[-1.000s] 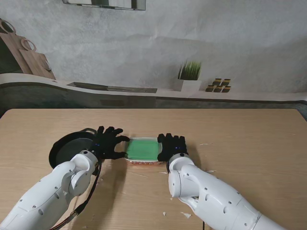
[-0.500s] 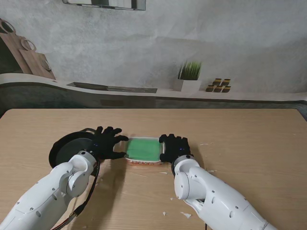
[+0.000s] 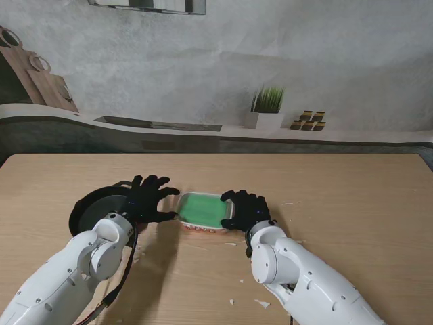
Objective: Load dumplings into a food container
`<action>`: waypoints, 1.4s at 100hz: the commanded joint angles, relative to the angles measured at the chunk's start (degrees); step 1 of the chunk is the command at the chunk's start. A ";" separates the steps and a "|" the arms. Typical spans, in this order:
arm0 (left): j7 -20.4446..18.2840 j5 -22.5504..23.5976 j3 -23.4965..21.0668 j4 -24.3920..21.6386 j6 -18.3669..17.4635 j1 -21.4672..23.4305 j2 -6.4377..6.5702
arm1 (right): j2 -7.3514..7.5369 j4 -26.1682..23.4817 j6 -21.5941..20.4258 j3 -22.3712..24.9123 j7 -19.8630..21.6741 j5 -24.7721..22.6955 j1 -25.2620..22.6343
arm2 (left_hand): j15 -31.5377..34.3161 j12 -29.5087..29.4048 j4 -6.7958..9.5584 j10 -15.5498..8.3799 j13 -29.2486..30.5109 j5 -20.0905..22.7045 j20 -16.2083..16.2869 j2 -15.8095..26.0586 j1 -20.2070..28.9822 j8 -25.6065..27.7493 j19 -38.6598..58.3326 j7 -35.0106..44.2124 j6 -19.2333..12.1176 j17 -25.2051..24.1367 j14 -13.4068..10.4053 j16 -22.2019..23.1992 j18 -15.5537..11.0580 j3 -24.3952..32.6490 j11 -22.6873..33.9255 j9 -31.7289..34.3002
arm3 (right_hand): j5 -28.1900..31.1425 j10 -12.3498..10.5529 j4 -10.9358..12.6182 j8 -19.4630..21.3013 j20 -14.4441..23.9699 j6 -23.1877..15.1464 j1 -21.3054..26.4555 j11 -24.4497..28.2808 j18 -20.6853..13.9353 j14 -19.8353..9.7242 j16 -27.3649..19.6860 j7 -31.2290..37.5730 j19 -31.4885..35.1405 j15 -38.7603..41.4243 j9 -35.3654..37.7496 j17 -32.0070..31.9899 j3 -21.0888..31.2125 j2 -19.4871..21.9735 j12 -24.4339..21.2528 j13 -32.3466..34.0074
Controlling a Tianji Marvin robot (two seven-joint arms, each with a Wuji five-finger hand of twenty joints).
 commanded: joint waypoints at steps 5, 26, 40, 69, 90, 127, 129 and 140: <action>1.16 -1.18 -1.78 -2.99 -1.46 1.99 -0.67 | -0.21 -2.24 -2.37 2.13 -0.63 -0.13 -2.11 | -0.25 -0.12 0.22 -0.46 -1.74 -1.91 -0.38 3.08 1.05 0.06 -0.64 -1.26 0.77 0.05 -0.66 -0.40 -0.30 -2.71 0.29 -0.41 | -0.84 -0.01 -2.00 -0.84 0.09 -2.85 -2.68 -4.79 -0.74 -2.13 -1.25 -1.61 -2.35 -1.90 -0.66 -1.39 -3.15 0.40 -1.73 -2.65; 2.68 -6.92 -6.60 -10.25 -3.55 8.03 -1.86 | 0.60 -9.93 -8.61 10.00 -0.32 1.00 -8.24 | -1.73 -1.54 0.93 0.67 -1.69 -3.71 -0.89 4.64 2.90 -0.96 -0.83 -3.30 2.74 0.93 -0.82 -2.19 -0.41 -7.06 -0.92 -0.43 | -1.23 -1.65 -0.63 -1.55 0.91 1.76 -2.83 -8.53 -0.05 -3.11 -3.98 -1.96 -8.88 -7.67 -0.28 -1.58 -9.35 4.08 -2.75 -2.02; 3.70 -11.37 -9.49 -14.89 -5.28 13.10 -2.62 | 1.31 -15.29 -14.09 15.55 1.97 3.89 -13.42 | -2.04 -2.74 0.97 0.97 -1.63 -3.90 -2.22 5.06 3.36 -1.64 -1.29 -4.27 4.10 2.45 -1.14 -3.63 -0.86 -8.13 -0.96 -0.42 | -1.42 -1.95 -0.09 -3.46 1.27 7.37 -3.27 -6.35 0.67 -3.98 -5.49 -2.41 -14.96 -11.17 -0.23 -0.15 -9.57 5.19 -1.54 -1.70; 4.87 -18.55 -12.94 -20.23 -7.59 21.72 -3.64 | 1.78 -22.76 -22.33 23.21 4.47 11.32 -23.99 | -1.50 -3.04 1.01 1.31 -1.45 -4.14 -3.34 5.21 3.88 -2.30 -1.33 -5.25 5.14 3.62 0.19 -4.43 -0.20 -8.98 0.16 -0.16 | -1.35 -1.77 -0.33 -4.51 2.82 9.43 -6.33 -6.25 1.41 -4.80 -6.46 -2.29 -24.68 -13.53 -0.20 3.41 -6.74 8.23 -1.63 -1.31; 7.12 -20.63 -12.64 -21.14 -6.60 25.58 -4.29 | 1.56 -26.29 -22.65 26.01 4.37 15.53 -30.44 | -0.16 -2.07 1.11 2.27 -1.24 -3.94 -3.82 4.85 4.16 -2.36 -0.96 -5.19 6.99 4.46 1.40 -4.27 1.41 -9.18 2.24 0.00 | -0.46 -1.10 -0.73 -3.28 4.99 9.61 -7.30 -3.09 2.57 -4.10 -6.61 0.27 -27.52 -13.86 -0.35 4.58 -6.30 9.03 -0.41 -0.30; 6.47 -19.98 -10.69 -17.64 -6.10 25.08 -3.96 | 1.59 -22.79 -24.03 25.55 4.60 16.48 -30.35 | 0.06 -1.55 1.17 2.42 -1.63 -3.91 -3.16 4.15 4.48 -2.15 -0.48 -4.89 7.81 3.25 1.29 -4.12 0.56 -8.79 2.69 -0.20 | 0.72 -1.18 -0.54 -3.31 8.61 8.23 -6.45 -2.91 2.37 -3.98 -7.03 -1.19 -29.93 -14.95 -0.18 4.60 -5.35 8.24 -0.70 0.27; 6.60 -19.53 -10.60 -17.36 -6.29 24.88 -3.93 | 1.54 -22.56 -24.20 25.38 4.36 16.40 -30.09 | 0.05 -1.56 1.16 2.43 -1.57 -3.87 -3.14 4.21 4.34 -2.14 -0.44 -4.87 7.82 3.35 1.30 -4.11 0.63 -8.84 2.67 -0.09 | 0.71 -1.12 -0.52 -3.30 8.65 8.16 -6.38 -2.73 2.37 -3.99 -7.00 -1.18 -29.94 -14.88 -0.20 4.65 -5.29 8.19 -0.61 0.41; 6.72 -19.93 -9.63 -16.22 -7.01 23.71 -3.98 | 1.48 -21.85 -24.43 24.47 3.73 15.65 -28.78 | -0.18 -1.63 1.22 2.42 -1.72 -3.95 -3.24 4.10 4.60 -2.12 -0.68 -4.88 7.98 2.88 1.21 -4.11 0.33 -8.64 2.44 -0.24 | 0.50 -1.11 -0.44 -3.20 8.83 8.07 -6.34 -1.89 2.23 -3.94 -6.86 -1.06 -30.12 -14.62 -0.45 4.63 -4.91 8.08 -0.19 0.33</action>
